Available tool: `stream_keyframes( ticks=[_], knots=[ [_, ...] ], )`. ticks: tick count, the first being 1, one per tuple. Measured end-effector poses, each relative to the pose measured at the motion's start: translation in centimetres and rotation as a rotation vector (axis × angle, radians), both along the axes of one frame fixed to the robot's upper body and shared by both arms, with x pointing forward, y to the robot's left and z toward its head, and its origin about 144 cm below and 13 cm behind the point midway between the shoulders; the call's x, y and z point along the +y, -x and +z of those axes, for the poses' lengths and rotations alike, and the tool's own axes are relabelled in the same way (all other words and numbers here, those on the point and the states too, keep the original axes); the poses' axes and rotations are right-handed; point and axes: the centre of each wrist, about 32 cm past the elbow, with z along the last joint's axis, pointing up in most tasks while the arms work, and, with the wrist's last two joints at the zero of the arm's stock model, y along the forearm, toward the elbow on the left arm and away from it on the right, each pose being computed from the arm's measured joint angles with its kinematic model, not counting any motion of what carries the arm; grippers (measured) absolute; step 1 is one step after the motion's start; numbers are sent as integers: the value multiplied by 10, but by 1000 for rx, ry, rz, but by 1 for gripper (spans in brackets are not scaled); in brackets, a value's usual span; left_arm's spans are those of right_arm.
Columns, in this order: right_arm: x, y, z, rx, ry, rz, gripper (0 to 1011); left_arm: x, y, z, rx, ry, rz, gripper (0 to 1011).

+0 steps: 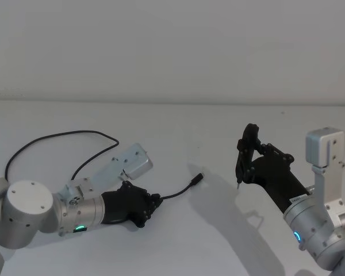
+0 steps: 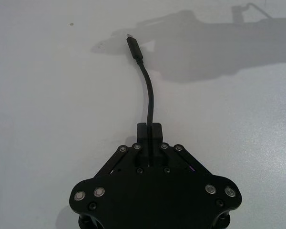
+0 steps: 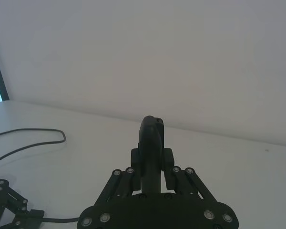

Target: Pick up the data cable with the one hand.

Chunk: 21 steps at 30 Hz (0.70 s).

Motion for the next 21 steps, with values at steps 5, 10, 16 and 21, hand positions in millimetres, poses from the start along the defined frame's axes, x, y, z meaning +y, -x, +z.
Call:
stream_keyframes(
  ticks=[5,10,16,21],
  knots=[
    [0,0,0,-1,0,0,275,0,0,0,-7,4,-3,49],
    [-1,0,3,-14,-4,0,275,1,1,1,-32,18,-14,48],
    [-2,0,11,-57,-17,7,275,3,3,6,-79,48,-45,48],
    [-4,0,24,-108,-43,16,275,5,5,14,-115,82,-78,49]
  ],
)
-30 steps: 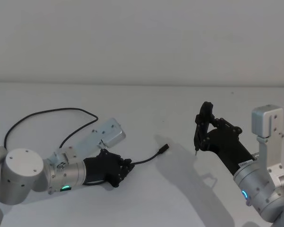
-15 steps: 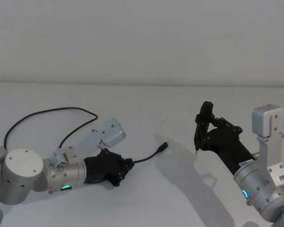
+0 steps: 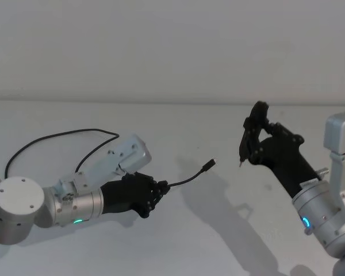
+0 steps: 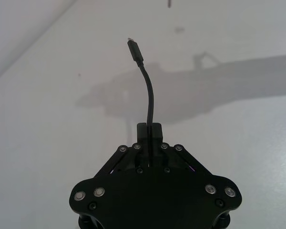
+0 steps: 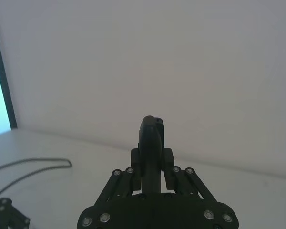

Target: Pick up the data cable with the one hand.

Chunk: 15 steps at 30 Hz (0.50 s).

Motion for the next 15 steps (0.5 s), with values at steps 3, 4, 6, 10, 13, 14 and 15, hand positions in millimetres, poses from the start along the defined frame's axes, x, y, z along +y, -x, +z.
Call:
stream_keyframes(
  ticks=[3,4,6,10,13,14,15],
  knots=[
    [-1,0,7,-26,-17,6,275,1,1,4,-17,15,-15,49],
    [-1,0,8,-32,-21,7,274,2,1,5,-20,18,-18,48],
    [-2,1,13,-50,-32,12,275,2,2,7,-30,27,-28,49],
    [-2,1,19,-73,-50,20,274,3,3,9,-40,35,-37,48],
    [-2,1,23,-85,-65,28,274,4,4,11,-50,43,-46,48],
    [-2,1,23,-87,-68,30,275,4,4,12,-51,45,-47,48],
    [-2,1,24,-90,-75,34,274,4,4,12,-54,47,-50,48]
  ],
)
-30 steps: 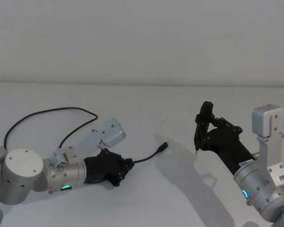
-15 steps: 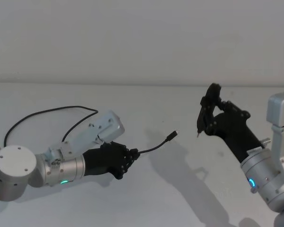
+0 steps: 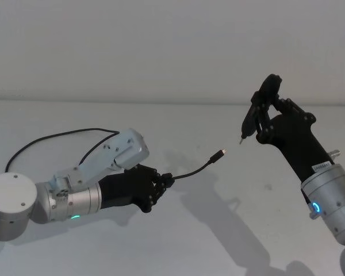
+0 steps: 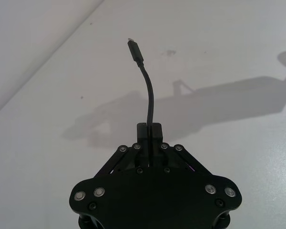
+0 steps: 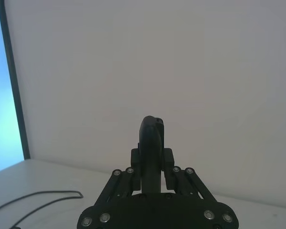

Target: Pick up the data cable with the one hand.

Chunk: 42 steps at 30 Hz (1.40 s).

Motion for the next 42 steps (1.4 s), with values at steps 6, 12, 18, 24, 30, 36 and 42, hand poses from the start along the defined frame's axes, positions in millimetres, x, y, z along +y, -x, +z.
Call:
stream_keyframes(
  ticks=[6,12,18,24,30,36,42],
  knots=[
    [0,0,1,3,-28,14,274,1,1,2,-8,6,-7,49],
    [1,-2,0,17,-59,27,275,1,1,3,-14,11,-12,48],
    [2,-5,-2,26,-82,35,274,1,1,4,-17,14,-15,48],
    [2,-8,-4,33,-95,42,275,1,1,4,-20,16,-17,49],
    [2,-10,-6,38,-102,43,275,1,2,4,-20,17,-18,49],
    [2,-13,-9,47,-106,43,275,2,2,5,-21,17,-19,48],
    [2,-15,-13,56,-108,41,275,2,2,5,-22,17,-20,48]
  ],
)
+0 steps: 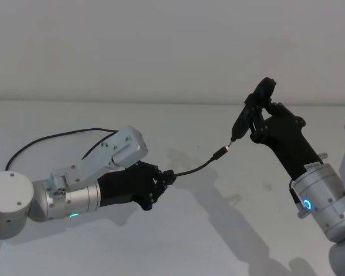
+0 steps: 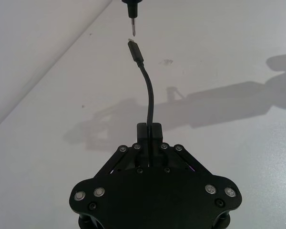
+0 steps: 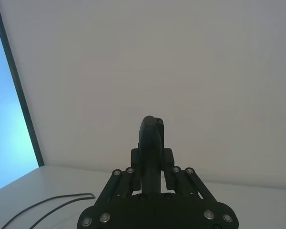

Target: Pick up the data cable with the one hand.

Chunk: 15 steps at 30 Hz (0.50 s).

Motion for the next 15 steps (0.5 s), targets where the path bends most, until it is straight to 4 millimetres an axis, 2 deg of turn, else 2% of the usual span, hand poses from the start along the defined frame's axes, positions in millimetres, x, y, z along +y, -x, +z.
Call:
stream_keyframes(
  ticks=[15],
  knots=[
    [-1,-6,-5,13,7,1,274,0,0,0,-1,0,0,48]
  ],
)
